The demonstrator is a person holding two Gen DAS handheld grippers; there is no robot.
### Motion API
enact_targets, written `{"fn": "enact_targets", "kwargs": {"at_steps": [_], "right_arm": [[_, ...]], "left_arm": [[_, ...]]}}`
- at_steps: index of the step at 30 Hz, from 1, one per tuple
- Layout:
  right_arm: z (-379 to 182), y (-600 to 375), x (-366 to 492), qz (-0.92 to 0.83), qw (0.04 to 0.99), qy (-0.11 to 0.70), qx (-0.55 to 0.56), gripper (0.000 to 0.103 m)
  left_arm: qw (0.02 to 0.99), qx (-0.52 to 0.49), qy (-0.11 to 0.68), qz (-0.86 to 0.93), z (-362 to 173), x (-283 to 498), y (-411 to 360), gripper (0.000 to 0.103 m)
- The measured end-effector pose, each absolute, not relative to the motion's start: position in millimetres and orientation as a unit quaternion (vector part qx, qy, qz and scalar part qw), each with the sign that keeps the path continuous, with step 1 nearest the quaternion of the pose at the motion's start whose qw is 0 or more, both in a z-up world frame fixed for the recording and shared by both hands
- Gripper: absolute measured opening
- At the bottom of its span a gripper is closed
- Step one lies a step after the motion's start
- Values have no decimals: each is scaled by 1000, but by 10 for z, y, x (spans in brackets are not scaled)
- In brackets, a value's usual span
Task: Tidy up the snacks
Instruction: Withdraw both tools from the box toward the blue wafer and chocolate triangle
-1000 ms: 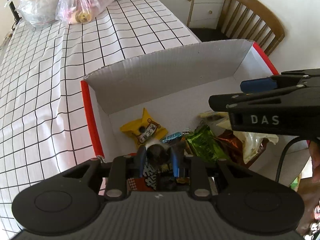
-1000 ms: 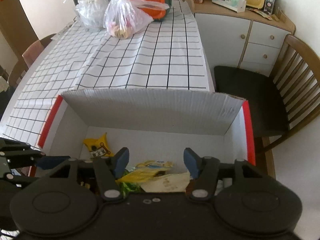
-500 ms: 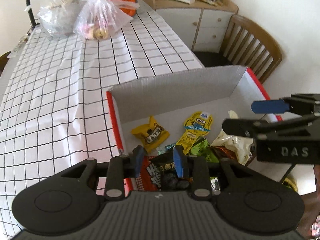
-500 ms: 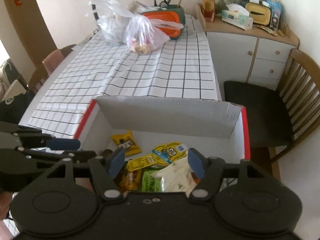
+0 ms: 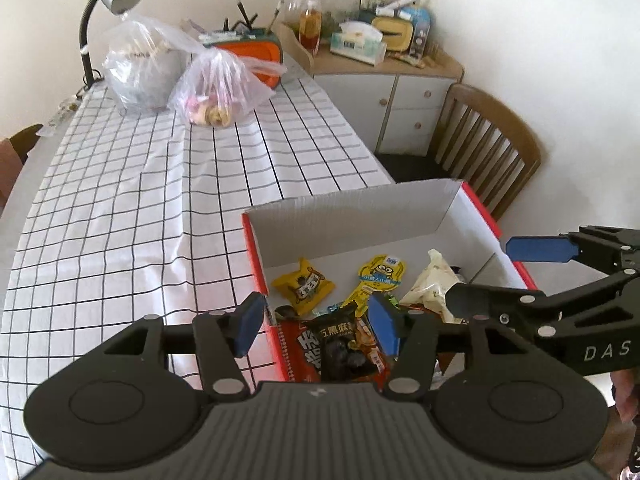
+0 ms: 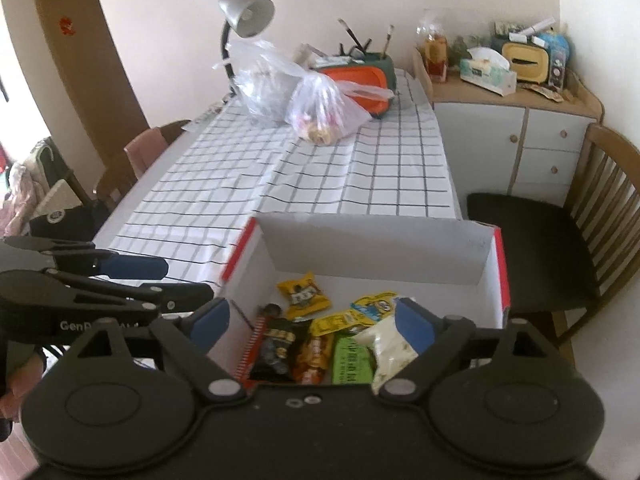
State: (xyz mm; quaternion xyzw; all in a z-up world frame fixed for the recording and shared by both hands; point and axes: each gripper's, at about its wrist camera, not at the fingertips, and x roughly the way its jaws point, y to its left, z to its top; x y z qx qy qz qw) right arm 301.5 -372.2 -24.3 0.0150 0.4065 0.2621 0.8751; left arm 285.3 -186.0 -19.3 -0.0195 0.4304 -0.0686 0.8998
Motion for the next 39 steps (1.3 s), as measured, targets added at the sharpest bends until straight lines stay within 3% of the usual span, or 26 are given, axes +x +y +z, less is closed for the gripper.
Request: {"fn": "enact_targets", "kwargs": {"at_steps": [9, 11, 24, 39], "right_arm": [[-99, -3483, 2725, 278, 879, 386, 16, 93], [-82, -3406, 2649, 278, 881, 382, 20, 101], [-124, -2728, 2266, 283, 885, 370, 21, 103], [-545, -1905, 2265, 277, 869, 410, -8, 103]], "left_arm": [[910, -25, 406, -75, -58, 2517, -1556, 66], [913, -22, 400, -75, -44, 2443, -1463, 69], [917, -30, 392, -65, -126, 2111, -602, 76], [892, -61, 448, 5, -752, 2205, 427, 77]]}}
